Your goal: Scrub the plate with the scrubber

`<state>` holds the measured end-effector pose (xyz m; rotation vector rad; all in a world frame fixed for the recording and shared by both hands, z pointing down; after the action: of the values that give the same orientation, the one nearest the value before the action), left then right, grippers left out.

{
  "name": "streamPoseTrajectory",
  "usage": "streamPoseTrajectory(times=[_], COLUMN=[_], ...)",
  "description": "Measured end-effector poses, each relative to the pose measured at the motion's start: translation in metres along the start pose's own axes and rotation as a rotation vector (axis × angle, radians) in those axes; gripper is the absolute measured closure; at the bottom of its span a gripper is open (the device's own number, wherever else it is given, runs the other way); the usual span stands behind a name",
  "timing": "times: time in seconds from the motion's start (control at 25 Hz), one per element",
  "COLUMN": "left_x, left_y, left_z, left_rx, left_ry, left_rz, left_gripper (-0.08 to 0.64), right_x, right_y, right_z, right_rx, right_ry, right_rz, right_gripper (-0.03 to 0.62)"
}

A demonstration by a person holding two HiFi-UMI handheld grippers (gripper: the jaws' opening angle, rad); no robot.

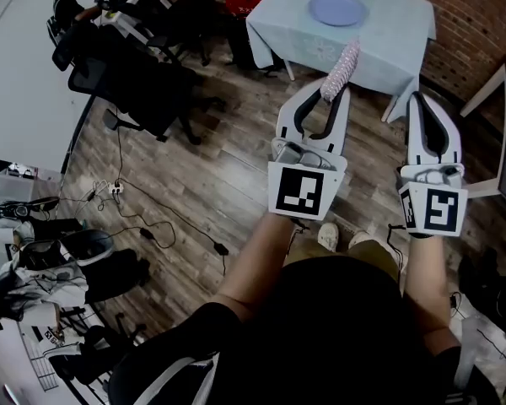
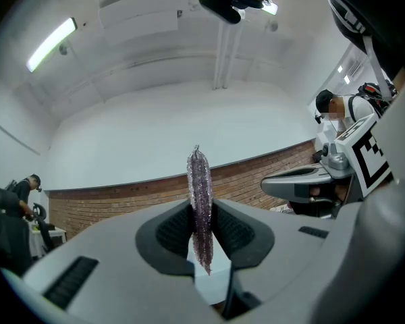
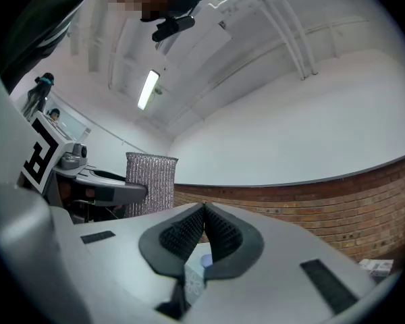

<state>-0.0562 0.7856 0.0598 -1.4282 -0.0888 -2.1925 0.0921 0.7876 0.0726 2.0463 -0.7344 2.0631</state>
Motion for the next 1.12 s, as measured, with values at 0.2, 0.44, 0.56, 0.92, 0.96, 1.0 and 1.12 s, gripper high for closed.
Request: streamPoseTrajectory(times=[0.2, 0.44, 0.56, 0.92, 0.96, 1.0, 1.12], left_x=[0.002, 0.002, 0.002, 0.012, 0.014, 0.016, 0.023], left_y=[-0.005, -0.011, -0.014, -0.001, 0.002, 0.005, 0.019], left_z=[-0.005, -0.019, -0.027, -0.042, -0.043, -0.045, -0.049], left_rx=[-0.003, -0.022, -0.025, -0.035, -0.037, -0.039, -0.037], left_ry=[0.017, 0.006, 0.012, 0.01, -0.002, -0.015, -0.022], left_rz=[0.011, 0.019, 0.019, 0.023, 0.03, 0.037, 0.039], left_gripper=[0.482, 0.482, 0.482, 0.482, 0.482, 0.482, 0.48], right_x=[0.004, -0.001, -0.002, 0.002, 0.004, 0.005, 0.012], right_y=[-0.001, 0.007, 0.01, 0.032, 0.035, 0.039, 0.052], right_z=[-0.006, -0.015, -0.02, -0.018, -0.016, -0.015, -0.006], right_rx=[-0.002, -0.009, -0.01, -0.016, -0.016, -0.016, -0.013], right_ry=[-0.007, -0.008, -0.006, -0.001, -0.001, -0.001, 0.002], right_rz=[-0.001, 0.007, 0.008, 0.018, 0.018, 0.018, 0.015], right_gripper=[0.557, 0.557, 0.557, 0.557, 0.557, 0.557, 0.557])
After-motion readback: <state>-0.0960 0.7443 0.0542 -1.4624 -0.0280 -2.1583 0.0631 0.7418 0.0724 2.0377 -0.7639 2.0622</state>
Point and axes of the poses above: the fingertips, and each gripper's own axes: y forward along the fingers, z to its right, x out of its underside, the point moved 4 cm from there along -y, backward along the fingers, and after that the axes turned 10 degrees about y, right-handed, at the moved point
